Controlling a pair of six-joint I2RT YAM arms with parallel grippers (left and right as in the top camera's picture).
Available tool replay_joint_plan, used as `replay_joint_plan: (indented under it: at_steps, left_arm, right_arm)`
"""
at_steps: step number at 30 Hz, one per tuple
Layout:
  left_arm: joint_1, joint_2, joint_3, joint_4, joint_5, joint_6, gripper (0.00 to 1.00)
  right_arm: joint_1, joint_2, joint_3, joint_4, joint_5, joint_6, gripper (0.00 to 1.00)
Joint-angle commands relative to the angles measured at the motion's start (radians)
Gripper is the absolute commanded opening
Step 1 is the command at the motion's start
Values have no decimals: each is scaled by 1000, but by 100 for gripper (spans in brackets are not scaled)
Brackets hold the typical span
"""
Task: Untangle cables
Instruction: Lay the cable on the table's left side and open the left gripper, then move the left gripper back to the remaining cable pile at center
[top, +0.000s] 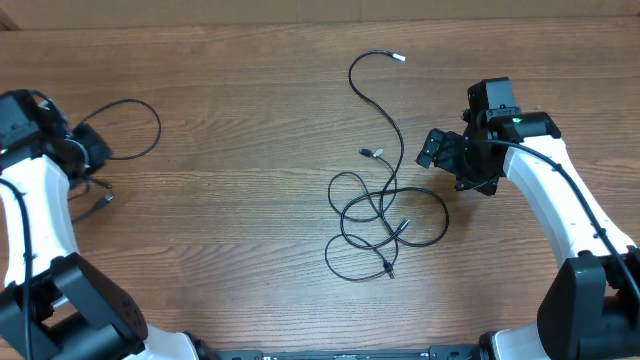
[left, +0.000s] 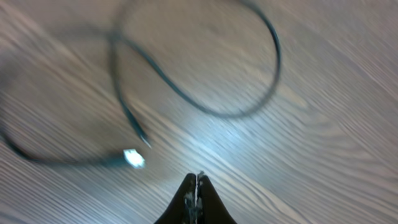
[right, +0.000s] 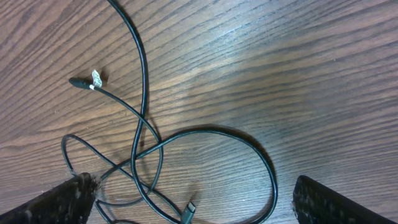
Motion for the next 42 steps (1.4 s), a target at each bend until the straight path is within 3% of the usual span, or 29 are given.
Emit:
replay_joint_plan:
  at_steps: [1, 12, 19, 24, 27, 42]
  left_arm:
    - [-66, 52, 6, -61, 138, -144, 4]
    - [-370, 232, 6, -157, 178, -109, 4]
    - [-605, 253, 6, -111, 247, -22, 4]
    - [-791, 254, 6, -75, 238, 117, 5]
    - [-880, 254, 6, -65, 197, 156, 12]
    - [-1096, 259, 6, 8, 167, 148, 25]
  right_arm:
    - [2, -5, -2, 3, -1, -3, 100]
    - [2, -5, -2, 3, -1, -3, 100]
    - [2, -5, -2, 3, -1, -3, 100]
    - [2, -5, -2, 3, -1, -3, 100]
    - [2, -5, -2, 3, -1, -3, 100]
    - [2, -5, -2, 21, -2, 4, 100]
